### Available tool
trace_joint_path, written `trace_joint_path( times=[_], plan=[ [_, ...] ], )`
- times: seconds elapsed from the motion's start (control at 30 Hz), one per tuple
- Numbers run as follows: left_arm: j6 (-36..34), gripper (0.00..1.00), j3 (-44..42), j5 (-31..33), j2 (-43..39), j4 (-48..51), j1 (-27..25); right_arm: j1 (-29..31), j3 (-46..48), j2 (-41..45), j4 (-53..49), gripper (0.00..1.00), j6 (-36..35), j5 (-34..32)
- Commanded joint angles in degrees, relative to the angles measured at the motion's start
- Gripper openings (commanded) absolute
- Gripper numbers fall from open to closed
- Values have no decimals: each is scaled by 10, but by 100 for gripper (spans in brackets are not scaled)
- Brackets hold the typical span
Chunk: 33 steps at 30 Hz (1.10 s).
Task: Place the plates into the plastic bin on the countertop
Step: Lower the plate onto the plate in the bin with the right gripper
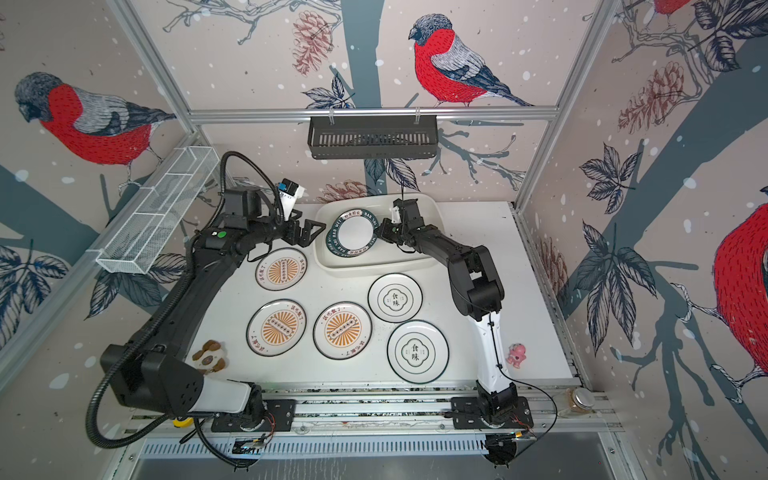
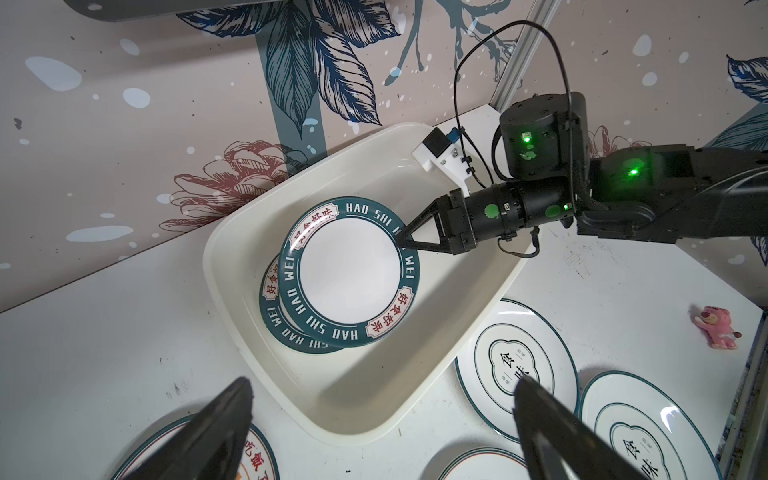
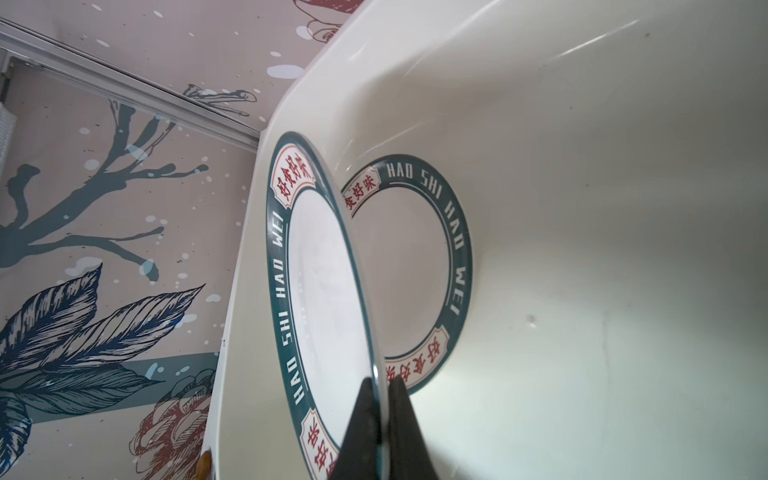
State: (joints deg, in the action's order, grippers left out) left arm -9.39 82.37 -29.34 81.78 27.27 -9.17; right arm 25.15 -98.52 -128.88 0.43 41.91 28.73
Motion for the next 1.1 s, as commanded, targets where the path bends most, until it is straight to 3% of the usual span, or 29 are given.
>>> trace_joint_path(
  times=[0.0,0.47,1.07],
  plan=[
    [-4,97,3,-11,2,-8,2,2,-30,-23,9,2,5,15],
    [-8,97,5,-18,9,-5,1,-1,-130,-108,-32,5,16,47],
    [-17,97,6,-19,8,-3,1,-4,-189,-158,-60,11,26,58]
  ],
)
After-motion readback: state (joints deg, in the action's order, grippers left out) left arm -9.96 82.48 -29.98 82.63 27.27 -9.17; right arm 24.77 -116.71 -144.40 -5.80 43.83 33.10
